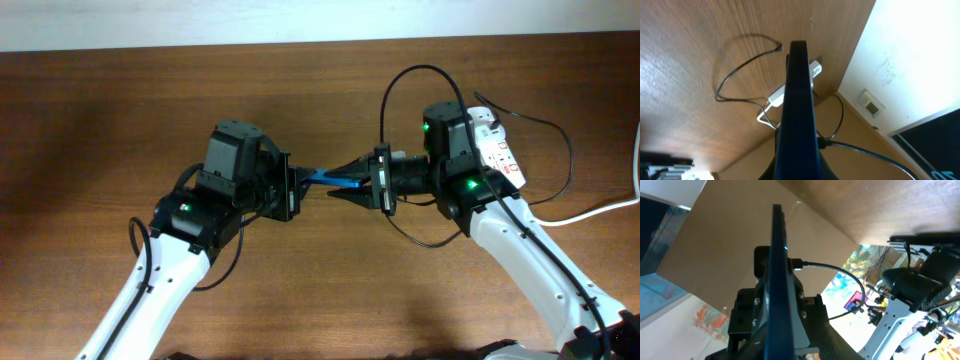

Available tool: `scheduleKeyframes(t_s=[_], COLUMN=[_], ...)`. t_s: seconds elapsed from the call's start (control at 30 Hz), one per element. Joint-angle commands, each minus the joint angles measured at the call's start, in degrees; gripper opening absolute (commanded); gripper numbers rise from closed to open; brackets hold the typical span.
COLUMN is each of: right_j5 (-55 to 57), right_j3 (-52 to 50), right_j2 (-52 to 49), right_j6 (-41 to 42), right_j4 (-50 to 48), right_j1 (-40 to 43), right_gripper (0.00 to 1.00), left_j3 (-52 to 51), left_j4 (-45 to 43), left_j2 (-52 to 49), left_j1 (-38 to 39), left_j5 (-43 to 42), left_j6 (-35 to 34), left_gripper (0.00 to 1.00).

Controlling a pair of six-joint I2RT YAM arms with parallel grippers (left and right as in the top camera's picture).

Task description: Plug charger to phone and switch on socket

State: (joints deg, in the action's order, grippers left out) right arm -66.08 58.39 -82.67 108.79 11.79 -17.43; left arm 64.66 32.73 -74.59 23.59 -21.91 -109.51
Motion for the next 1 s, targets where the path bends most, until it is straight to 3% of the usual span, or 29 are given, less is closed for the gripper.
scheduleKeyframes(t_s=[0.0,0.23,0.33,0.43,0.53,0.63,0.7,0.77,0.97], right_j5=[-1.14,0.00,2.54,7.85,16.17,23.54,31.08,37.81,44.11], right_j3=[-0.09,-0.09,-0.09,-0.09,-0.09,-0.09,-0.09,-0.09,-0.09], right_j2=[0.76,0.76,0.76,0.76,0.79,0.76,0.76,0.76,0.66], right_j6=[-0.52,-0.55,-5.01,-13.99,-28.44,-44.35,-49.94,-49.86,-49.83], right_j4=[0.02,0.02,0.02,0.04,0.07,1.31,5.79,10.95,17.66], right_j1=[-0.50,-0.52,-0.50,-0.50,-0.50,-0.50,-0.50,-0.50,1.29], right_gripper=[0.39,0.50,0.57,0.64,0.68,0.77,0.84,0.97,0.98], left_j3=[0.87,0.87,0.87,0.87,0.87,0.87,0.87,0.87,0.87], left_j4=[-0.55,1.22,2.29,3.13,5.27,9.68,11.65,11.69,8.92], left_j2=[0.39,0.39,0.39,0.39,0.37,0.20,-0.39,-1.44,-9.07], left_j1=[-0.15,-4.76,-8.13,-12.11,-15.91,-18.18,-18.56,-18.45,-18.47], left_j5=[4.83,6.49,4.11,-1.77,-8.72,-11.26,-12.63,-15.87,-31.98], left_j6=[3.63,14.51,21.77,32.30,43.76,50.42,55.08,58.64,68.04], left_gripper=[0.00,0.00,0.00,0.00,0.00,0.00,0.00,0.00,0.00])
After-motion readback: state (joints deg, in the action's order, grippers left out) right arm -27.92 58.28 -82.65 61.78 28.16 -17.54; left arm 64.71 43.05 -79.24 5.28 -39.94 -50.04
